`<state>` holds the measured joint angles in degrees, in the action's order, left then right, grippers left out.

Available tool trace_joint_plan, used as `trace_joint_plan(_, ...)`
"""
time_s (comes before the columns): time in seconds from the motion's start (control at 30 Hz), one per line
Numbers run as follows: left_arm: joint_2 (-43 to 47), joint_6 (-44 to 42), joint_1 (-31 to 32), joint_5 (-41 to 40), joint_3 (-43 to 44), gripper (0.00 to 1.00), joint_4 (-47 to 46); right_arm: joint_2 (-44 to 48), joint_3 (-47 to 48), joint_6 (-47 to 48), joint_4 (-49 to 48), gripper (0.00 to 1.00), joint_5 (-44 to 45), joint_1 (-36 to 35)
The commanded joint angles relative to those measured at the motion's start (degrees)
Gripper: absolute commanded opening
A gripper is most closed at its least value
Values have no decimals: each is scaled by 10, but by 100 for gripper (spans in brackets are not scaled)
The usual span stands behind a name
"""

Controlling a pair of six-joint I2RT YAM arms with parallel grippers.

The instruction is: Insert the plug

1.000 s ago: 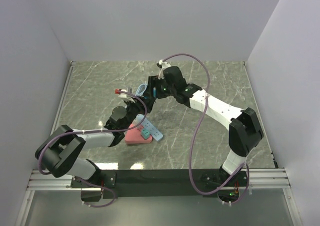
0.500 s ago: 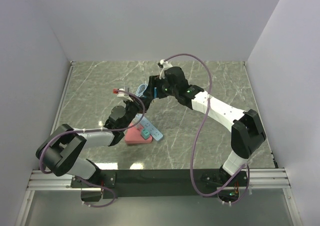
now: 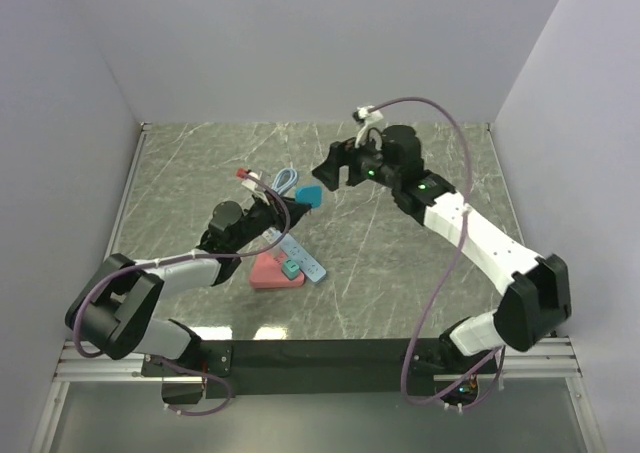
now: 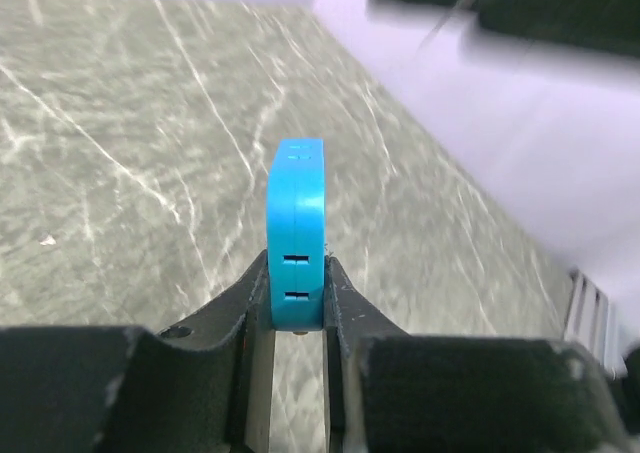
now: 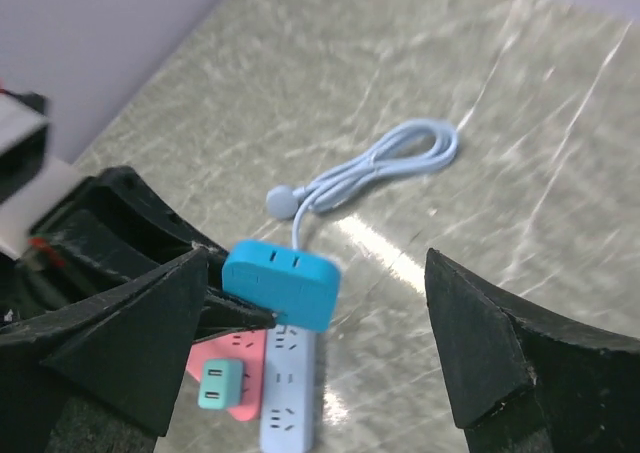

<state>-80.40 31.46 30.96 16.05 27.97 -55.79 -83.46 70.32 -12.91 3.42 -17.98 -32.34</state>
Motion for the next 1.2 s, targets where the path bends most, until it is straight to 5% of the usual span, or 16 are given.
trace_joint_plan(0.0,32,-66,-5,96,32,0,54,51,-19,60,-55,95,-74,27)
trace_joint_plan(0.27,63,-119,-13,292,46,0,103,50,-25,222,73,94,-306,39)
trace_joint_plan(0.7,110,-154,-13,308,46,0,163,1,4,324,203,65,-406,39)
trace_joint_plan(1.03,97,-153,-13,301,47,0,161,-11,12,353,218,11,-439,19)
trace_joint_plan(1.17,89,-150,-13,291,46,2,154,-12,2,358,201,0,-453,6)
